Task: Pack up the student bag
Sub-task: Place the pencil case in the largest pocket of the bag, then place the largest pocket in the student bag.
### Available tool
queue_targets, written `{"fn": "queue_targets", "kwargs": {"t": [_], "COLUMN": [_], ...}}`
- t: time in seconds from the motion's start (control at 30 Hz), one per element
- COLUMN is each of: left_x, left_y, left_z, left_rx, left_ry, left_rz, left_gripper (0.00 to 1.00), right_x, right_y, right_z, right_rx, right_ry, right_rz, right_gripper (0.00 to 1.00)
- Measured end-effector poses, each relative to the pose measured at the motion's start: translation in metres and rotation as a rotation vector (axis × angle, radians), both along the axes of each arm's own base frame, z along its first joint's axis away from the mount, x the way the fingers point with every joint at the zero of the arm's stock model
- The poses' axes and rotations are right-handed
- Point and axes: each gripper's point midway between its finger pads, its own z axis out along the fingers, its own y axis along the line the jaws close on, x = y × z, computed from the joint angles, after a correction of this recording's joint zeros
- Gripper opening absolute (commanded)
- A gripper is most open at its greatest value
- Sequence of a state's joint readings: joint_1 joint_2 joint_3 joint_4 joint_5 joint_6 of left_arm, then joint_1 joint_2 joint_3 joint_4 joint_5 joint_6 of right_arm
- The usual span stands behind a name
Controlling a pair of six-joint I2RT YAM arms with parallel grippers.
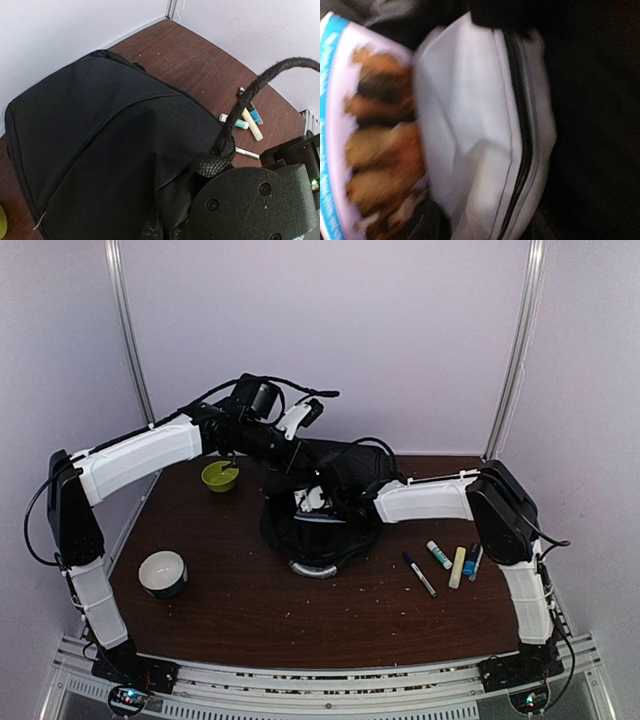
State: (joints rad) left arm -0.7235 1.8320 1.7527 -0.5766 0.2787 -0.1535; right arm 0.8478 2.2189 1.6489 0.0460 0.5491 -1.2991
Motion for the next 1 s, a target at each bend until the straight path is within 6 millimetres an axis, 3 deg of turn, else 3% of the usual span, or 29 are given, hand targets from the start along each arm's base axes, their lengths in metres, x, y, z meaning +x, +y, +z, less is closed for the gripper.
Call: {"fn": "queue_targets", "kwargs": {"t": [0.23, 0.5, 0.63, 0.8, 0.93, 1.0], "left_x": [-0.018, -0.021, -0.025, -0.031, -0.037, -0.04], "left_y": [-0.015, -0.016, -0.019, -0.02, -0.015, -0.015], "left_z": [-0.002, -0.002, -0.005, -0.021, -0.044, -0.055], "left_rx": [-0.016, -0.024, -0.027, -0.014, 0.016, 0.018], "left_ry": [0.029, 0.041, 0.055, 0.085, 0.131, 0.148], "left_rz": [-0.058, -0.066, -0.077, -0.089, -0.09, -0.091], "left_gripper": [0.0, 0.0, 0.0, 0.0, 0.0, 0.0], "right_x": [-0.05, -0.108, -0.148, -0.201, -0.246, -0.265], "right_y": [-0.027, -0.025, -0.026, -0.033, -0.054, -0.068], "right_z": [-0.015, -0.013, -0.009, 0.009, 0.026, 0.026], "right_rx": [-0.033, 0.044, 0.105, 0.2, 0.274, 0.302], "right_ry": [0.137, 0.354, 0.535, 0.722, 0.82, 0.859], "right_rz": [0.04, 0.137, 0.212, 0.294, 0.336, 0.336], "right_gripper": [0.65, 0.65, 0.64, 0.62, 0.62, 0.61]}}
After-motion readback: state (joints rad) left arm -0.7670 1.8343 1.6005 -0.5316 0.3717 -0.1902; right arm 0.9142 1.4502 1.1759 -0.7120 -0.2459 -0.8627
